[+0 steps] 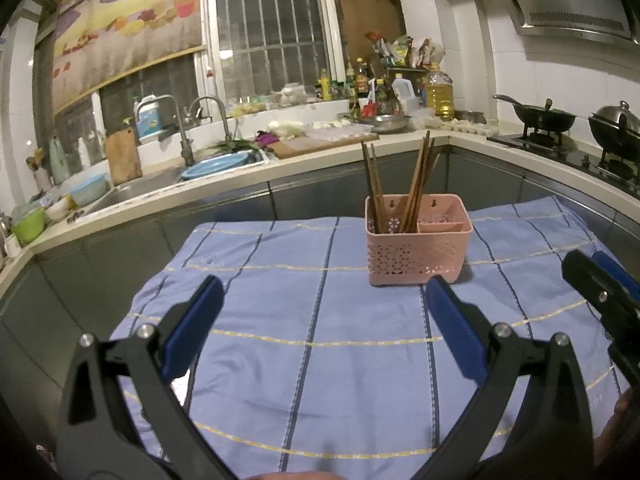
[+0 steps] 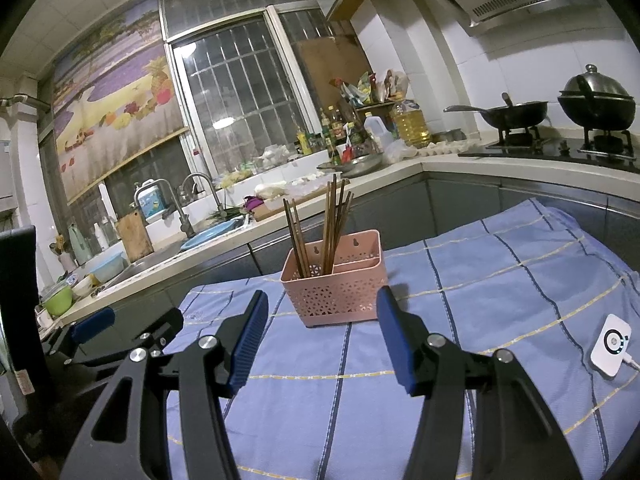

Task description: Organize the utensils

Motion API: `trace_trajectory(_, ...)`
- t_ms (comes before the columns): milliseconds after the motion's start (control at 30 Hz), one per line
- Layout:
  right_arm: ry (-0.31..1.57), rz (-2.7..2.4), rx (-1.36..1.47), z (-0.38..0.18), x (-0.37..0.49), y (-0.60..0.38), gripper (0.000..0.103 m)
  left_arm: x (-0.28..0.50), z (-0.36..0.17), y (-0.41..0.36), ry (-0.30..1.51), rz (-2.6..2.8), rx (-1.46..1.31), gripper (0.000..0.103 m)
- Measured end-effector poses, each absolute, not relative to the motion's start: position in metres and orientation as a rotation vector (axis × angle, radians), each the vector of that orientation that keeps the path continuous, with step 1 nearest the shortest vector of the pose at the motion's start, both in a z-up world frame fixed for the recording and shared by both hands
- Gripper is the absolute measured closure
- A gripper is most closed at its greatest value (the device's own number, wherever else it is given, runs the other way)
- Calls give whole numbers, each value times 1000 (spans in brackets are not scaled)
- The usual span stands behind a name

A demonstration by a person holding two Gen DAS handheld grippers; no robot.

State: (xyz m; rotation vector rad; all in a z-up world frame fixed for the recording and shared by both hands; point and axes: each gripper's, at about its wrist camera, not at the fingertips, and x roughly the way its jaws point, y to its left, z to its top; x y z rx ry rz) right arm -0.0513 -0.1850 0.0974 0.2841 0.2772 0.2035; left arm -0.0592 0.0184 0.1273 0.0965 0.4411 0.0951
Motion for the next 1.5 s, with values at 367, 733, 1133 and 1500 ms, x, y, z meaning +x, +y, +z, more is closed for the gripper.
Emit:
trace_trajectory(367,258,196,303,96,-57,-196,46,-60,133,9,426,115,121,6)
trace_trajectory(733,255,190,339,90,-58,-207,46,-56,132,-8,426,127,167,6)
trace_trajectory(1133,256,190,343,88,-57,-209,46,-57,132,-12,424,133,172,6)
trace_trajectory(1500,255,189,343,88,-59,-208,46,-60,134,-13,416,145,171,6)
